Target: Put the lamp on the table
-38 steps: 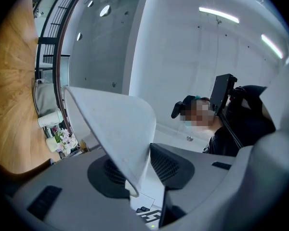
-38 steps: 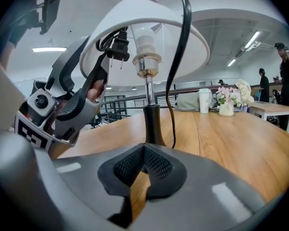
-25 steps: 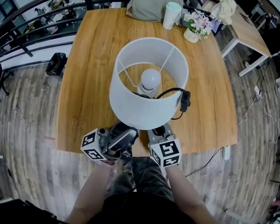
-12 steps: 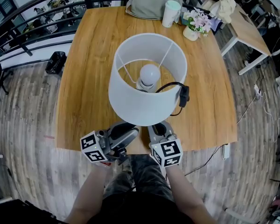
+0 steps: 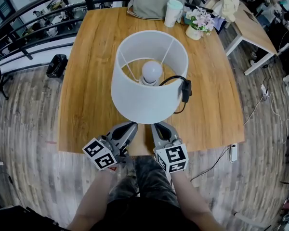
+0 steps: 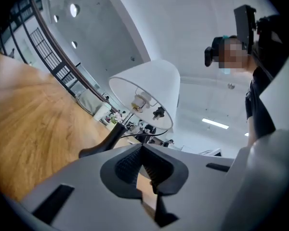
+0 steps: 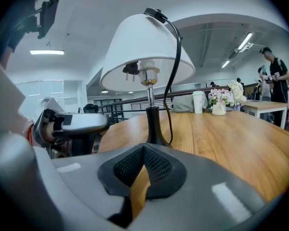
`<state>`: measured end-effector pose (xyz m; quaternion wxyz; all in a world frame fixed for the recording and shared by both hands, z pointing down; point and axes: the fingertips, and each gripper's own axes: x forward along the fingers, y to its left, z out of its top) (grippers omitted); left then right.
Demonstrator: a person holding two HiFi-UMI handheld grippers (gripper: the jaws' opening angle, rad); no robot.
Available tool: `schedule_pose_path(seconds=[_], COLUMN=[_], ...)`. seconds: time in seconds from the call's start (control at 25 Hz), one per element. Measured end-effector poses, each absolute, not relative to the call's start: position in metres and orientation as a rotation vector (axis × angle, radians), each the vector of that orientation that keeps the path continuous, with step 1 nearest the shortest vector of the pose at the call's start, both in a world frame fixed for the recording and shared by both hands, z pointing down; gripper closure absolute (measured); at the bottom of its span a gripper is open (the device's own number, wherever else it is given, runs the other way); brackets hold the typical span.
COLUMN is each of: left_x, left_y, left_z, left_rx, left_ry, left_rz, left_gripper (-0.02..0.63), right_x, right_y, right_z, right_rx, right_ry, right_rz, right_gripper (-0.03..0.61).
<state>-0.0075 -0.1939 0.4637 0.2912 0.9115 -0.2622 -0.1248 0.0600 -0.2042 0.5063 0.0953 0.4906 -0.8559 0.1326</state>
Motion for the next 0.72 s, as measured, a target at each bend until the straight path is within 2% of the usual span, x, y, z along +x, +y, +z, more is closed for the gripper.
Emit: schedule_pose_path(seconds=[0.52,0.72], left_x=[-0.008,-0.014], left_y=[-0.182,-0.176], left_z=[0.469,0.46], left_rx=[2.668,2.711], left_ry=[-1.01,-1.108], left_rz=[0.096,0.168], left_gripper=[0.617,0.618], right_x=[0.057,0.06], right_y=[-0.181,-0.17], right_z=[0.476,0.463], right_rx=[1.521,1.562], right_ry=[-2.565,-2.565], right_rz=[0.298,0.264], right_gripper=[0.572,0.572])
